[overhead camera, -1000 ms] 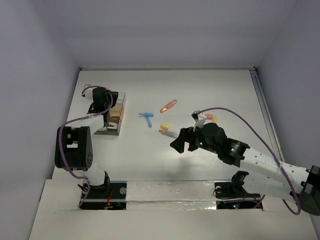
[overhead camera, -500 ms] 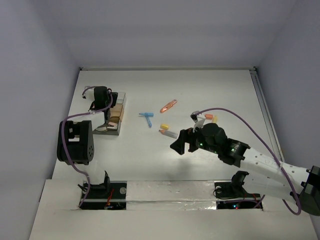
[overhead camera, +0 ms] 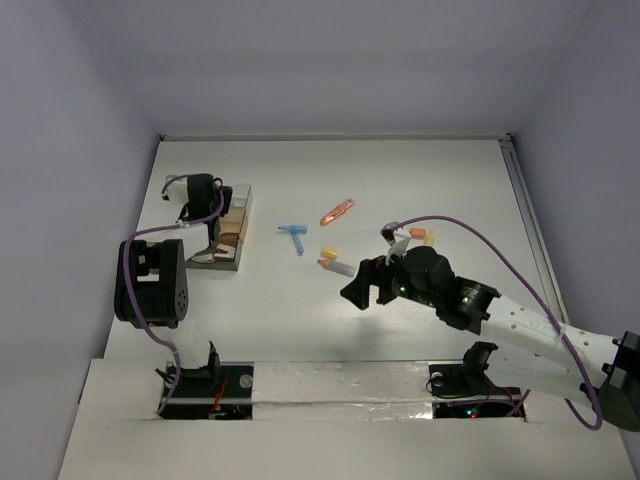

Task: Sort the stationery into containers
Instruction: Place the pen in the storage box.

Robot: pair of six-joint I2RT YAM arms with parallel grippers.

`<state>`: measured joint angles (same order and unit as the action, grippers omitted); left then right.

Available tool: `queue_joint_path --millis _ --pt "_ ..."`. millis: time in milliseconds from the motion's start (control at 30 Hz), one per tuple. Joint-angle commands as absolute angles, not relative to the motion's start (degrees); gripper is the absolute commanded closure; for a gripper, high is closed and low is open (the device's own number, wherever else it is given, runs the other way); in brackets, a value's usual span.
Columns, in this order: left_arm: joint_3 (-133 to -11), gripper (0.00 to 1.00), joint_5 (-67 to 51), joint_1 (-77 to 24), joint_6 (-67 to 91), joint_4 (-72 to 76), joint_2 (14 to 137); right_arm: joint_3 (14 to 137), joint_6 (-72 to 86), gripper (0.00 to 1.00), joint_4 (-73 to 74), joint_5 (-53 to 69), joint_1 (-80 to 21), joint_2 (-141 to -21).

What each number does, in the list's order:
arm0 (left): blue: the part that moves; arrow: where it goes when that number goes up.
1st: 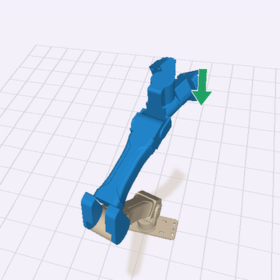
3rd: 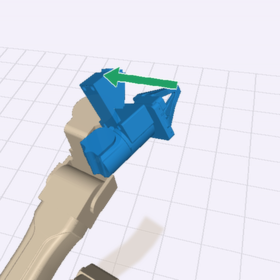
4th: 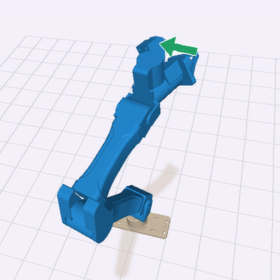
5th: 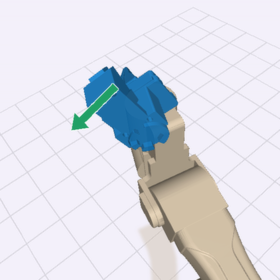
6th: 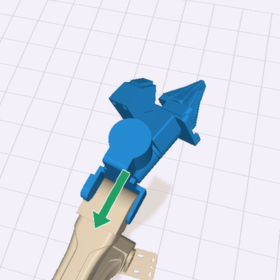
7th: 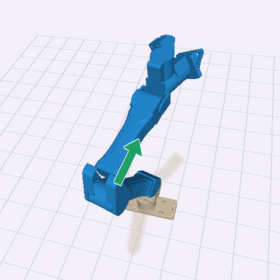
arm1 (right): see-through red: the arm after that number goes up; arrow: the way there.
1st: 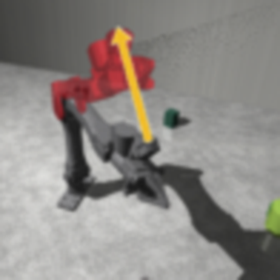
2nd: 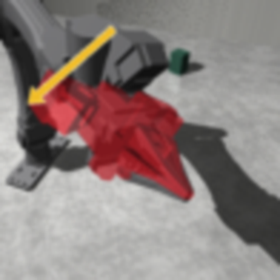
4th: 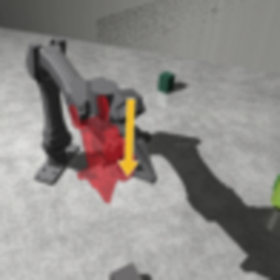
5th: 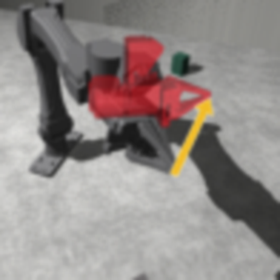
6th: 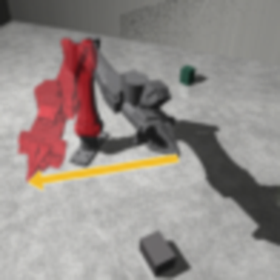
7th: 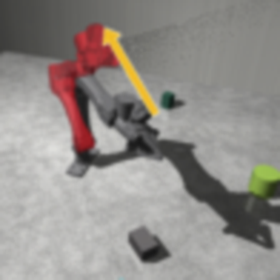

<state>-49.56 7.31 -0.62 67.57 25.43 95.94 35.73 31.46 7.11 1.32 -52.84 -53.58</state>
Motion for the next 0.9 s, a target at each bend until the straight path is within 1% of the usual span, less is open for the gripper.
queue_joint_path --millis 0,300,400,433,500,700,733,800,833,867 --pt "-48.5 0.83 8.7 -0.4 67.5 26.3 95.6 37.6 30.2 0.03 6.4 0.9 -52.5 -52.6" --pt "-48.3 0.78 8.8 -0.4 67.6 26.5 95.5 37.6 30.1 0.03 6.9 0.5 -52.5 -51.8" --pt "-48.3 0.71 8.9 -0.4 67.3 26.7 95.3 37.5 30.1 0.03 6.9 0.4 -52.5 -51.6" --pt "-48.2 0.65 8.9 -0.4 67.2 26.9 95.1 37.5 30.1 0.03 6.9 0.4 -52.5 -51.6" --pt "-48.1 0.63 9.1 -0.4 66.4 27.1 94.5 37.5 30.0 0.03 7.0 0.4 -52.5 -51.6" --pt "-47.5 0.62 10.5 -0.4 65.0 26.9 91.2 37.4 30.0 0.03 6.7 0.4 -52.5 -51.7" --pt "-47.8 0.59 10.5 -0.4 64.4 26.9 90.9 37.4 30.0 0.03 6.8 0.4 -52.5 -51.9" --pt "-48.1 0.55 10.5 -0.4 63.8 26.9 90.1 37.6 30.0 0.03 6.7 0.4 -52.5 -51.9" --pt "-48.3 0.5 10.4 -0.4 63.5 27.0 89.7 37.6 30.0 0.03 6.6 0.4 -52.5 -52.0" --pt "-48.6 0.49 10.0 -0.4 62.9 27.4 89.6 37.6 30.0 0.03 6.6 0.4 -52.5 -52.1"
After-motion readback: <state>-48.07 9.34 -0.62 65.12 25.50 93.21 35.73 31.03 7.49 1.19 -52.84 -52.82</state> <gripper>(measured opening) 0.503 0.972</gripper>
